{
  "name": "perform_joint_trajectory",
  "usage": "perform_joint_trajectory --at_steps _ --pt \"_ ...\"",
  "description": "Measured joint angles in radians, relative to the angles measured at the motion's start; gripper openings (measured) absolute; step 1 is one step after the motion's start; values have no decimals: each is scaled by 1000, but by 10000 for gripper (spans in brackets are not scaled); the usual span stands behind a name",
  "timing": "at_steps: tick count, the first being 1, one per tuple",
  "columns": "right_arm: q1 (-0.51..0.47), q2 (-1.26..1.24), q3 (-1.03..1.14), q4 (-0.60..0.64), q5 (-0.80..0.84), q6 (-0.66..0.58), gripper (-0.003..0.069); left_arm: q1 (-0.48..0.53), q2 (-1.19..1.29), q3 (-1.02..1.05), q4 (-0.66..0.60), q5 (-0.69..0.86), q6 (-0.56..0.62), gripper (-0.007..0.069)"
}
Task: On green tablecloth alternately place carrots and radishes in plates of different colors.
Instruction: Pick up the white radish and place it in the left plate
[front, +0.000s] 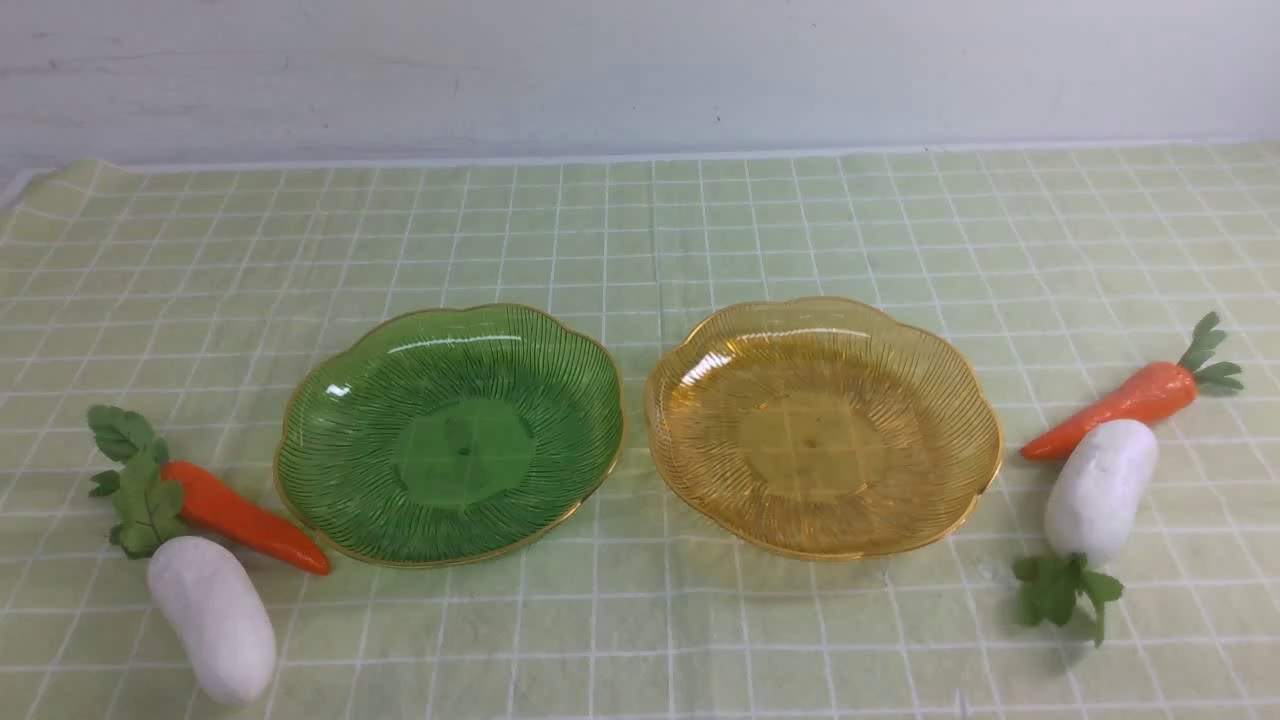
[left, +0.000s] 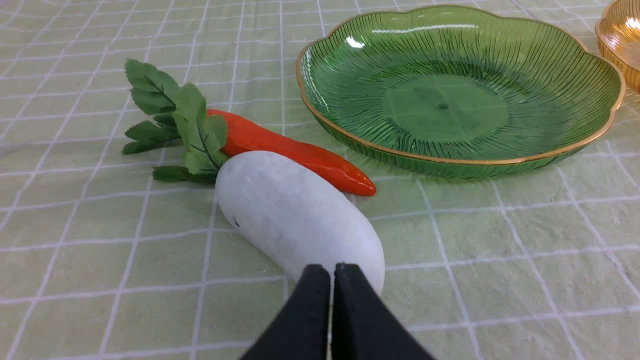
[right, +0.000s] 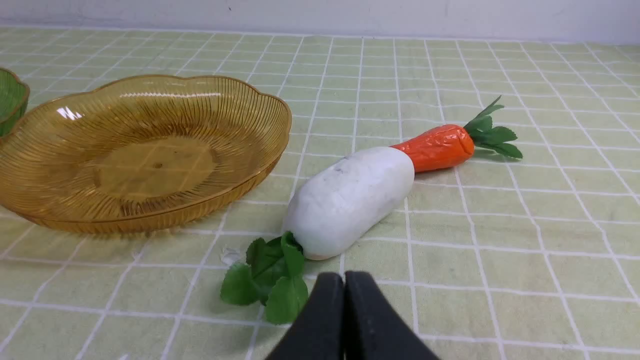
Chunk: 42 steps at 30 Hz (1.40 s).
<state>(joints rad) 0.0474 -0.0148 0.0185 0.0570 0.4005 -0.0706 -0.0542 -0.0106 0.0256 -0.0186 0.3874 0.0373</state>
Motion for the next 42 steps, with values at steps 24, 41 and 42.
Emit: perform_joint_trajectory --at_steps 24,41,42 --pt "0 0 0 0 0 0 -14 0 0 3 -270 -175 -135 -8" --pt "0 0 12 273 -191 145 -14 0 297 -488 -569 -151 51 -8" --pt "0 0 12 286 -200 151 -14 0 313 -500 -567 -111 58 -8"
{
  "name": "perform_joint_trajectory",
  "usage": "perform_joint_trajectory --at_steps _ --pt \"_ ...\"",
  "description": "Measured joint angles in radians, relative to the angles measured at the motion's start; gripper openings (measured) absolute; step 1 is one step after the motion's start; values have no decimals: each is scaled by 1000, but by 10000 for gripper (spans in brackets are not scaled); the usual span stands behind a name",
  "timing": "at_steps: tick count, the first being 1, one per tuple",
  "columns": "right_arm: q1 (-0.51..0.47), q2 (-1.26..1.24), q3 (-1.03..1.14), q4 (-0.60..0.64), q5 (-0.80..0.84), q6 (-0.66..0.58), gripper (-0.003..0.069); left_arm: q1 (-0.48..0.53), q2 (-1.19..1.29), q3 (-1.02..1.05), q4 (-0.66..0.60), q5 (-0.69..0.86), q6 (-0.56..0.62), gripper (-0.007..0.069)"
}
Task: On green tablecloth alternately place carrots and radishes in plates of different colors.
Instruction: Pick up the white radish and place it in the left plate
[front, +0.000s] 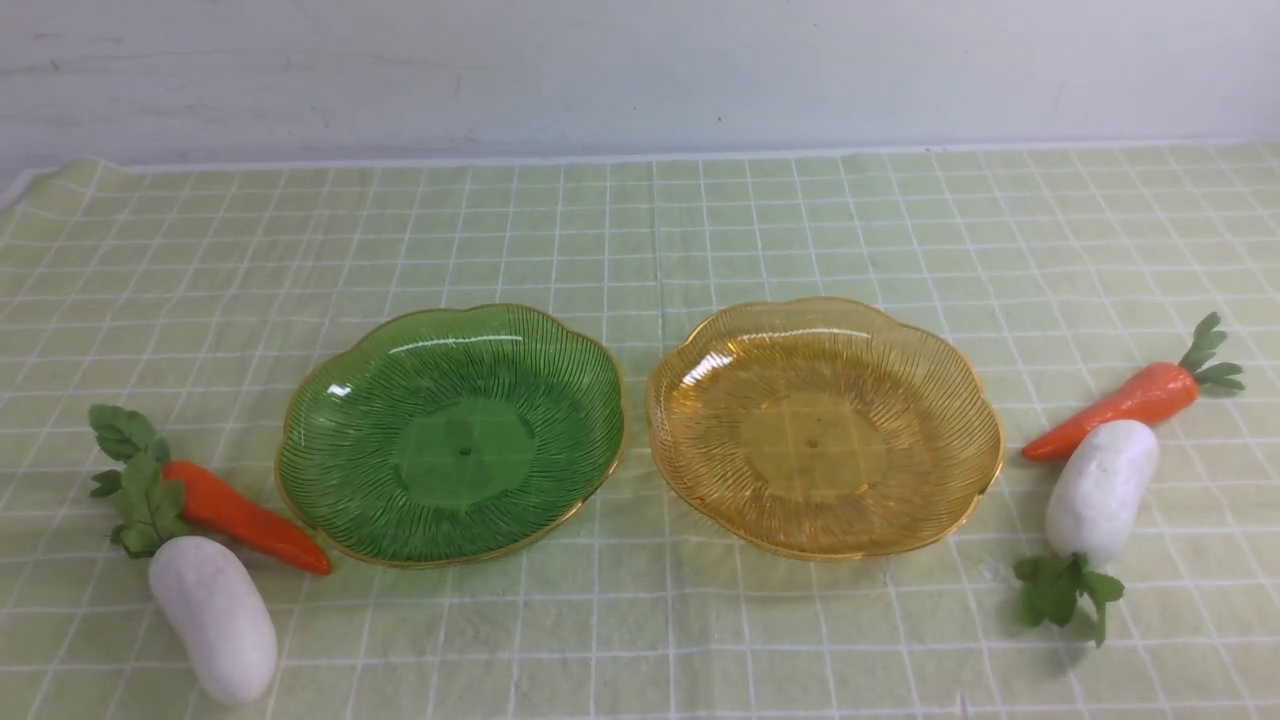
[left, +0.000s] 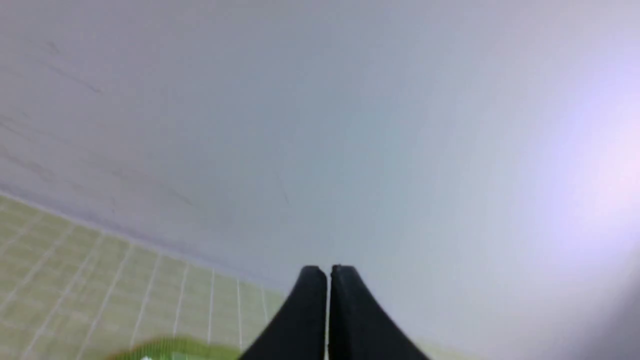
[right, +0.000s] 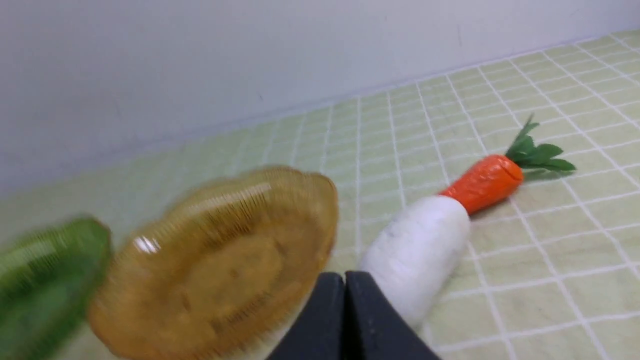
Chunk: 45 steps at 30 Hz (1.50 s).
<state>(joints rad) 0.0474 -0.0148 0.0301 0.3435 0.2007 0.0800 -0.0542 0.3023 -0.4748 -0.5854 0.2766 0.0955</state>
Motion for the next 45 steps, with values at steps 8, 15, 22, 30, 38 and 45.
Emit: perform_joint_trajectory --at_steps 8,15,22,30,38,45 --pt "0 0 0 353 -223 50 -14 0 619 -294 280 594 -23 -8" --pt "0 0 -5 432 -243 46 -14 25 912 -317 519 601 -251 -8" --pt "0 73 -269 389 111 -11 -14 72 995 -317 568 543 -322 -8" --pt "0 588 -727 159 723 -189 -14 72 1082 -318 607 347 -322 99" --pt "0 854 -835 44 859 -215 -14 72 1148 -319 600 344 -367 438" --pt "0 924 -835 45 848 -217 -14 72 1238 -322 596 345 -429 627"
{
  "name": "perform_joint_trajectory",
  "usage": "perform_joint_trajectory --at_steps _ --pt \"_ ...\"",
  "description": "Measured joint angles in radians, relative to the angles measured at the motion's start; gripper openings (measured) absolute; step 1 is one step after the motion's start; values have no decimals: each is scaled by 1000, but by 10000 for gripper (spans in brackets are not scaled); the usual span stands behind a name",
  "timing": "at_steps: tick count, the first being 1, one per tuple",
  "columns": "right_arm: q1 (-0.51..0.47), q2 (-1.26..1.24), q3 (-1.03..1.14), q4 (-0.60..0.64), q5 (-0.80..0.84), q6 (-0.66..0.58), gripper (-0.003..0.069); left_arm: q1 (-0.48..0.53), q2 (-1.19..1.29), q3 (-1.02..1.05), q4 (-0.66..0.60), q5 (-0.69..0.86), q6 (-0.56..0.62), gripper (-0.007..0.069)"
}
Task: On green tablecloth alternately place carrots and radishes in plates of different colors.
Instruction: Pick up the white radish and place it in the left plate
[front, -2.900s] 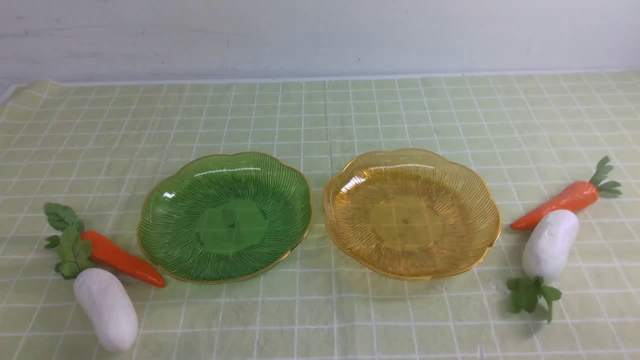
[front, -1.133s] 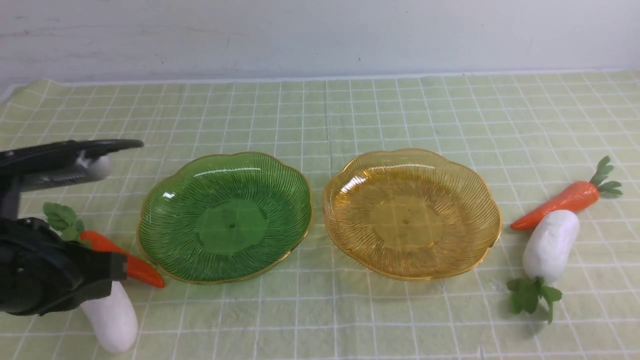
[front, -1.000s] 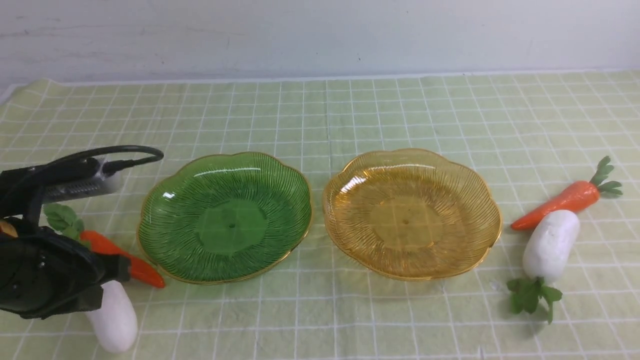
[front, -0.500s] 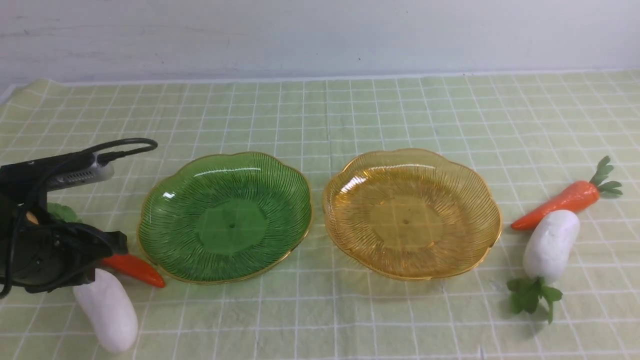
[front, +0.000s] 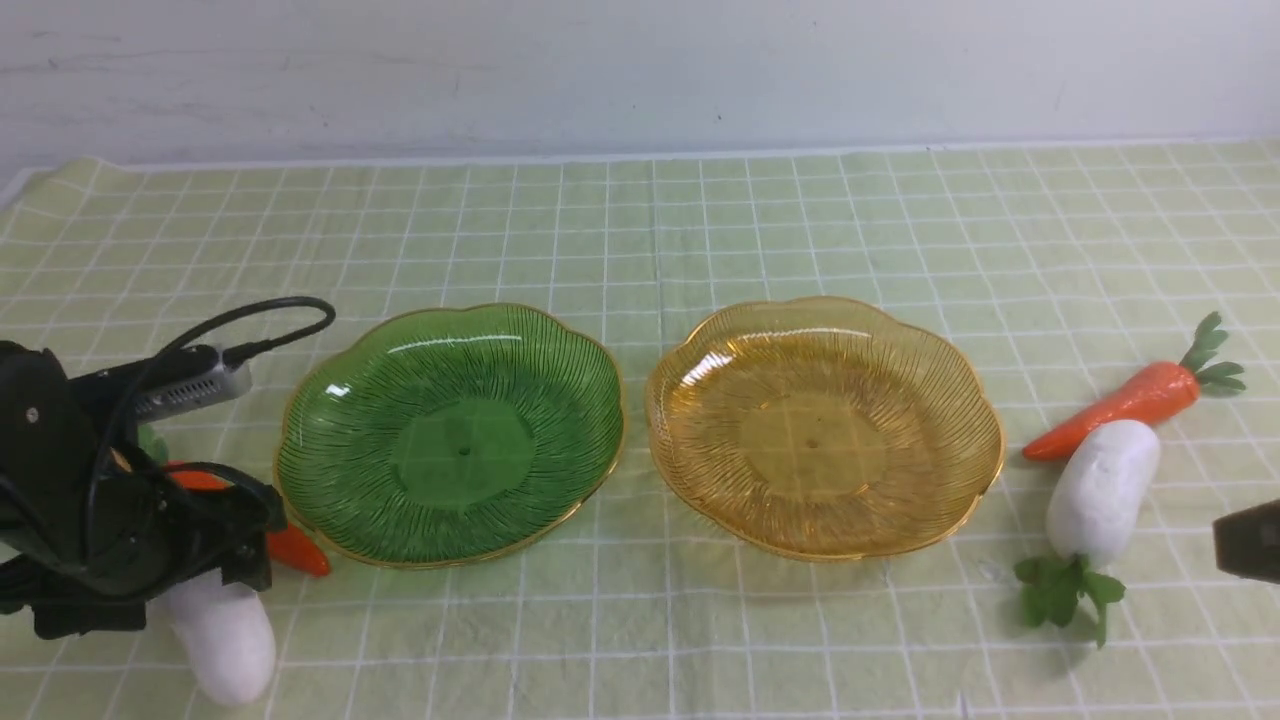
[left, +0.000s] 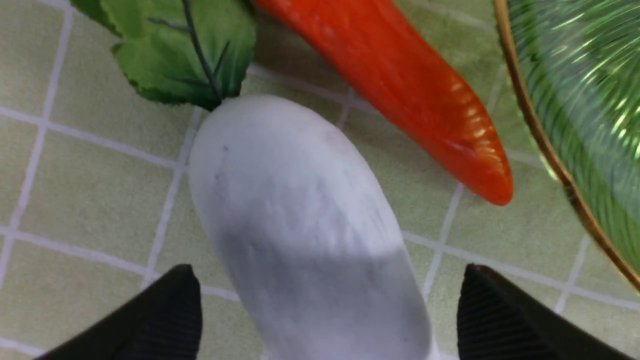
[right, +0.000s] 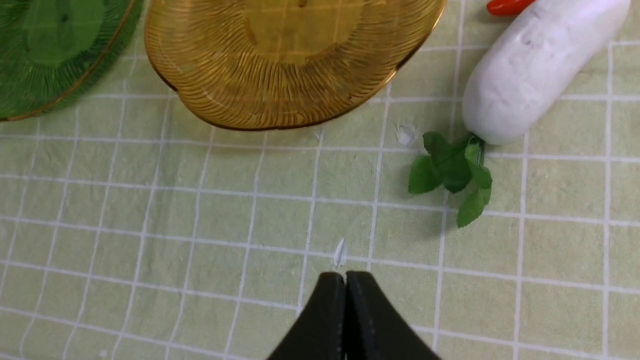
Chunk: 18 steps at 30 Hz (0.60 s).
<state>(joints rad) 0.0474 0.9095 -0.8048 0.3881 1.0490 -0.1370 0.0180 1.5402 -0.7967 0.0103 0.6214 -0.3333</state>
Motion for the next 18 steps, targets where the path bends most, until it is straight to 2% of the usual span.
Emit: perform_joint_trajectory --at_steps 3,6,8,12,15,18 --pt "0 19 0 -5 -2 0 -14 0 49 0 0 0 -4 610" --pt "0 54 0 -41 -6 18 -14 0 103 -1 -1 13 -6 440" --pt "0 81 0 -72 -9 45 -10 0 104 -5 -1 48 -6 404" --pt "0 142 0 -152 -47 118 7 0 38 -4 8 163 -6 414" --pt "0 178 0 -181 -72 142 28 -1 -45 -4 5 188 -5 414" --pt "0 253 0 -205 -156 155 95 -8 -211 -9 -43 186 36 414"
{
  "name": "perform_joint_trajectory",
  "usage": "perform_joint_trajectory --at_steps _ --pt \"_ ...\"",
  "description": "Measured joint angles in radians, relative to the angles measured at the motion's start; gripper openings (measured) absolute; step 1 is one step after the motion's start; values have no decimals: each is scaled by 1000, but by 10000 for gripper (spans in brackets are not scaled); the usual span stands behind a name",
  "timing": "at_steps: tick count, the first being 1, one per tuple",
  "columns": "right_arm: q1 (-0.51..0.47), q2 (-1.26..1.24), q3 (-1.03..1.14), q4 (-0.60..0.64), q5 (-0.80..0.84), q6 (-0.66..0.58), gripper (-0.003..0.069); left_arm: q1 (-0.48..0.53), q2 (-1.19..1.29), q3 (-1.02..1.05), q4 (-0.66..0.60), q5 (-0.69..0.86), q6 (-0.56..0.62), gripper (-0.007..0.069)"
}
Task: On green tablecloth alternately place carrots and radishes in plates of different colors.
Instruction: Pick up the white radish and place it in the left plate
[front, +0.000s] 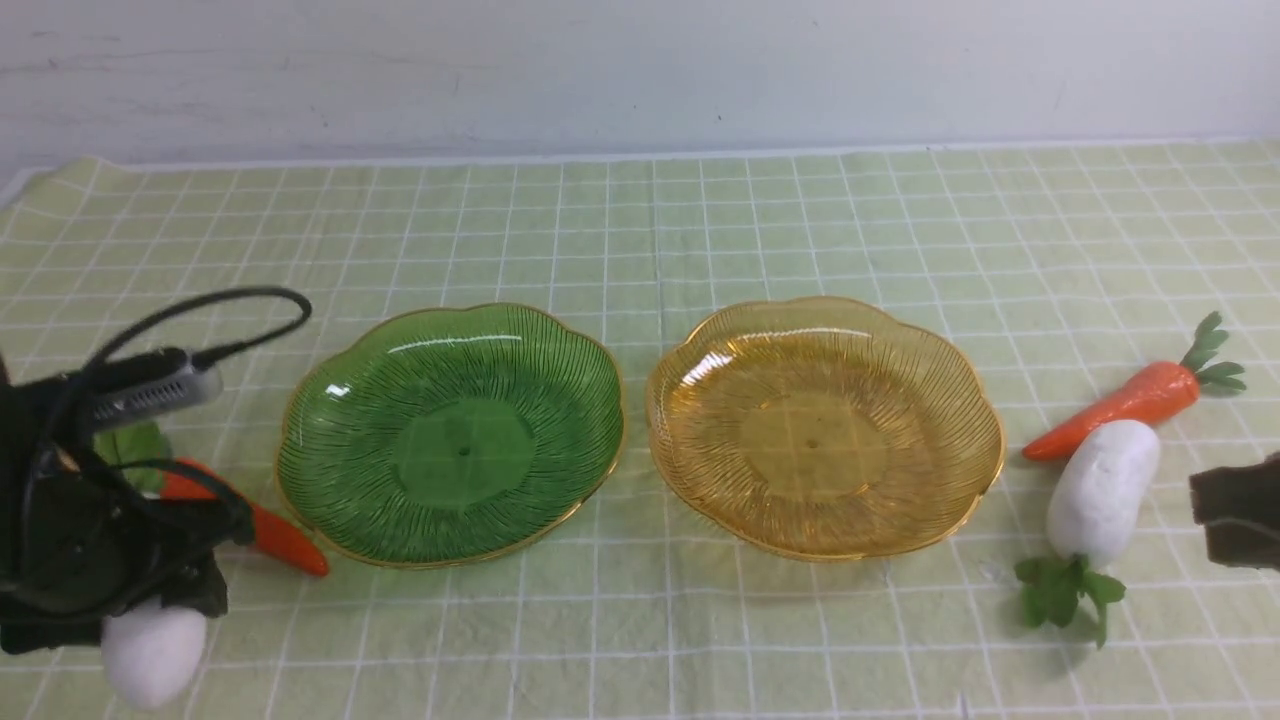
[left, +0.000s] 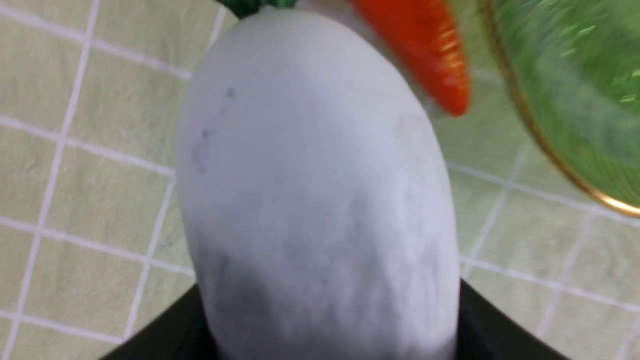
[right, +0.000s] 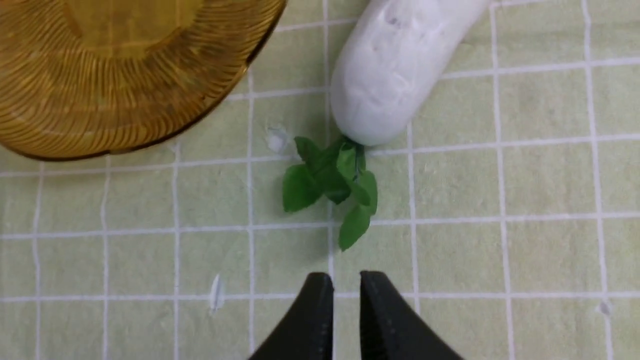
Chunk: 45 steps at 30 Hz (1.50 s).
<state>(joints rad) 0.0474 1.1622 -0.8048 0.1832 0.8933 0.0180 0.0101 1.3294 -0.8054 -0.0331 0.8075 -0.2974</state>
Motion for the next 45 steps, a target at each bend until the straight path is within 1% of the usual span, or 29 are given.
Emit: perform_joint_trajectory --at_steps 1,2,4,6,8,11,12,13,15,20,23,24,25,26,27,28,29,30,31,32,35,36,37,38,39,40,41,42,45 --pt "0 9 0 -1 -6 1 99 -3 -13 -4 -7 0 6 414" --pt "0 37 0 -6 -49 1 129 -18 -44 -32 -43 0 64 414" --pt "0 87 0 -19 -136 4 195 -41 -53 -81 -90 0 141 414" --pt "0 137 0 -24 -195 25 251 -66 -36 -129 -125 -1 191 414" --pt "0 193 -6 -29 -252 54 323 -97 12 -196 -152 -2 269 414" --pt "0 313 -43 -51 -289 114 440 -124 111 -280 -163 -3 332 414" --pt "0 320 -46 -51 -288 117 440 -124 118 -284 -163 -3 332 414" --pt "0 374 -70 -57 -298 140 483 -128 165 -315 -163 -4 351 414" --pt "0 434 -102 -68 -305 153 520 -130 238 -355 -162 -7 366 414" --pt "0 532 -151 -75 -309 173 541 -131 369 -414 -162 -20 370 414" --pt "0 565 -158 -94 -306 178 526 -131 419 -426 -162 -37 370 414" --pt "0 577 -159 -111 -304 179 504 -131 440 -429 -162 -53 370 421" --pt "0 583 -159 -129 -300 179 475 -131 454 -429 -162 -67 370 436" --pt "0 586 -163 -155 -295 181 445 -131 468 -429 -162 -83 370 469" --pt "0 586 -165 -183 -289 181 447 -131 477 -430 -162 -95 370 503" --pt "0 586 -165 -183 -284 181 447 -131 478 -430 -162 -96 370 510" --pt "0 581 -166 -213 -267 181 447 -131 480 -433 -162 -103 370 548" --pt "0 572 -166 -222 -243 181 447 -131 480 -438 -162 -103 370 564" --pt "0 570 -166 -224 -236 181 447 -131 480 -441 -162 -102 370 566" --pt "0 532 -164 -227 -190 181 447 -131 480 -458 -162 -98 370 573" --pt "2 452 -164 -183 -145 181 447 -131 477 -492 -162 -72 370 561" --pt "18 373 -164 -135 -146 176 447 -131 466 -528 -160 -28 370 514" --pt "21 364 -164 -118 -151 174 447 -131 464 -532 -159 -14 370 495" --pt "59 301 -164 -37 -191 145 447 -131 440 -562 -148 42 370 372" --pt "93 278 -167 9 -220 119 447 -130 428 -568 -142 62 370 317" --pt "101 269 -169 21 -227 104 447 -130 420 -571 -138 66 370 279" --pt "177 255 -200 133 -268 33 447 -121 375 -570 -127 90 362 118" --pt "239 270 -240 194 -283 -37 447 -113 342 -561 -125 95 356 58" --pt "308 311 -298 269 -290 -96 447 -100 288 -534 -118 97 341 19"
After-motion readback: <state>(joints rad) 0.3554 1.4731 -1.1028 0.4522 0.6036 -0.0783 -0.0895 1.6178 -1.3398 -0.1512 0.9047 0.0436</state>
